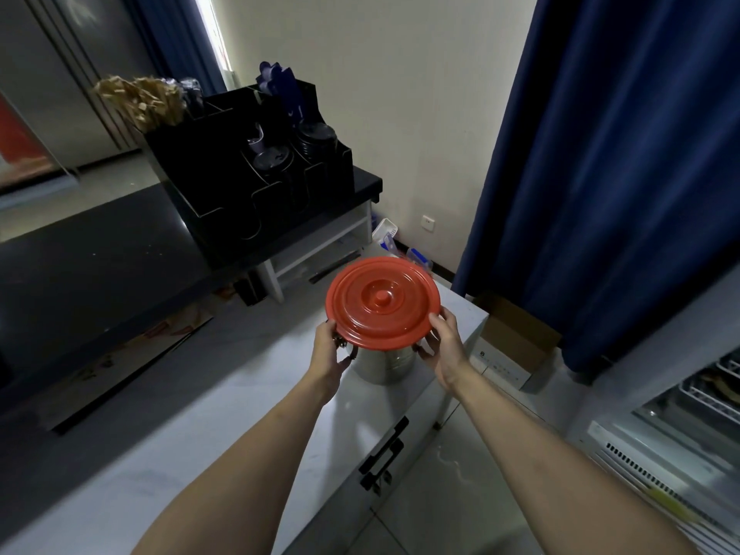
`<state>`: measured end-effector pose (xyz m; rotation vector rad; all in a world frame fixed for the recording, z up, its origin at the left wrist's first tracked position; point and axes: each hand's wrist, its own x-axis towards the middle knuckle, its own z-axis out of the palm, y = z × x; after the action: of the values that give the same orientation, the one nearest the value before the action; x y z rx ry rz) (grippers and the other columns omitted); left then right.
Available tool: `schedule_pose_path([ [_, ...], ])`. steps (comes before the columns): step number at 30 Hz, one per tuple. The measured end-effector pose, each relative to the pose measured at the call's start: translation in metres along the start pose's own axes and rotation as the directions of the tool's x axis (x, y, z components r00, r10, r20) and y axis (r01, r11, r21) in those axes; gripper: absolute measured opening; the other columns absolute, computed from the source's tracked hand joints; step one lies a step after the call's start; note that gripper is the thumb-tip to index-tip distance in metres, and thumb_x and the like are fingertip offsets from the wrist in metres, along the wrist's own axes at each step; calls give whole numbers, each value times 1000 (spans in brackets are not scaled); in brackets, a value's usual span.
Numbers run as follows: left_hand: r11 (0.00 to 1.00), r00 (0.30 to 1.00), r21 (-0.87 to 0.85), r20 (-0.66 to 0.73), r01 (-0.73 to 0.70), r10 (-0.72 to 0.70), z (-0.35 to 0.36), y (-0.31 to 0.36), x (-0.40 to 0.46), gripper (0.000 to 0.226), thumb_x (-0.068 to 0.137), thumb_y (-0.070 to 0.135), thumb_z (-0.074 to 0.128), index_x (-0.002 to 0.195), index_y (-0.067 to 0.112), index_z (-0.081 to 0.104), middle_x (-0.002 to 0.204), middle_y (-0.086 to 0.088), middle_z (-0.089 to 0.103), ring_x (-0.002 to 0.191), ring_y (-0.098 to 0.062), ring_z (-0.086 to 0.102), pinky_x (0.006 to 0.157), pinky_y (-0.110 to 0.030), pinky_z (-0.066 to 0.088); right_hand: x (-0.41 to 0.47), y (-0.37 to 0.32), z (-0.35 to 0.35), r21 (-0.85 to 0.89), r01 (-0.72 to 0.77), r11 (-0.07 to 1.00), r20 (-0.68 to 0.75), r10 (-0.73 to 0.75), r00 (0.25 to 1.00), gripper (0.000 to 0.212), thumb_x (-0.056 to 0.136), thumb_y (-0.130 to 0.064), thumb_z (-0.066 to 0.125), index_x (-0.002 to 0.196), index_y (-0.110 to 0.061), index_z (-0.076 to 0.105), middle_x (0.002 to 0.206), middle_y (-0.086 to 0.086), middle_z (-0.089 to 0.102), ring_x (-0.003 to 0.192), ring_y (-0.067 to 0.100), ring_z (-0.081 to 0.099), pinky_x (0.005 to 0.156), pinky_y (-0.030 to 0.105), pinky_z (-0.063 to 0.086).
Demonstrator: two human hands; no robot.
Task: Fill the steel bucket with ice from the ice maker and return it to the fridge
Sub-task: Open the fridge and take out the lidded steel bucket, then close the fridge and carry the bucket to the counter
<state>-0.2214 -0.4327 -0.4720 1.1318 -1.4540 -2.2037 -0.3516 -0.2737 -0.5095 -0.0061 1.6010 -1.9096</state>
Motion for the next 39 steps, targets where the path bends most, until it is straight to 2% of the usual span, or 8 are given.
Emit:
schedule_pose_path([
  [8, 1000, 1000, -16, -6, 10, -10, -3, -6, 7, 24, 94, 26, 43, 70, 20, 44, 59, 8, 51, 77, -14, 45, 81, -37, 47, -3, 2, -1, 2, -7, 1000, -9, 7, 1000, 53, 104, -48, 56, 151, -36, 37, 140, 7, 57, 131, 29, 56, 110, 54, 47],
  [13, 996, 1000, 89, -8, -23, 24, -3, -2, 8, 10, 73, 33, 45, 67, 25, 41, 66, 4, 48, 79, -16, 41, 82, -41, 38, -5, 0, -4, -53, -5, 999, -19, 4, 1000, 48, 103, -48, 56, 147, -35, 43, 136, 6, 61, 127, 27, 58, 112, 52, 47],
  [16, 984, 992, 166, -92, -69, 85, -4, 1, 8, 14, 85, 31, 50, 95, 21, 50, 89, -3, 51, 82, -17, 45, 77, -33, 39, -11, -6, -7, -115, 2, 993, -11, -3, 1000, 68, 90, -60, 60, 150, -35, 41, 144, 4, 57, 136, 26, 51, 118, 54, 40],
  [19, 954, 955, 269, -224, -133, 197, -3, 11, 9, 56, 86, 35, 57, 137, 18, 43, 125, -7, 56, 105, -21, 59, 89, -34, 49, -16, -15, -11, -130, 20, 991, -28, -23, 999, 79, 87, -65, 61, 156, -34, 36, 153, 3, 50, 144, 27, 45, 121, 53, 35],
  [22, 894, 886, 386, -299, -226, 353, 3, 29, 5, 53, 87, 27, 54, 139, 17, 49, 137, -9, 48, 122, -27, 54, 107, -47, 47, -23, -29, -20, -165, 47, 985, -71, -59, 996, 69, 99, -55, 58, 159, -31, 32, 161, 6, 41, 148, 30, 39, 121, 52, 35],
  [26, 812, 835, 444, -214, -379, 507, 31, 54, -10, 37, 92, 22, 53, 129, 21, 53, 130, -5, 51, 117, -22, 56, 106, -46, 49, -31, -44, -38, -193, 97, 976, -130, -123, 984, 52, 105, -41, 56, 152, -29, 41, 152, 6, 51, 136, 27, 51, 113, 46, 45],
  [32, 746, 833, 453, -13, -488, 553, 100, 60, -35, 27, 96, 24, 52, 122, 31, 53, 125, -1, 58, 111, -19, 60, 100, -45, 53, -59, -77, -74, -195, 183, 964, -239, -228, 944, 24, 107, -28, 56, 131, -26, 52, 109, -6, 64, 97, 8, 65, 70, 23, 50],
  [39, 764, 867, 410, 248, -498, 432, 207, 18, -67, 21, 104, 16, 51, 122, 20, 58, 109, 4, 64, 103, -15, 63, 88, -31, 52, -107, -107, -161, -232, 245, 941, -419, -324, 848, 21, 105, -25, 58, 125, -23, 63, 115, 1, 70, 105, 15, 68, 89, 33, 58],
])
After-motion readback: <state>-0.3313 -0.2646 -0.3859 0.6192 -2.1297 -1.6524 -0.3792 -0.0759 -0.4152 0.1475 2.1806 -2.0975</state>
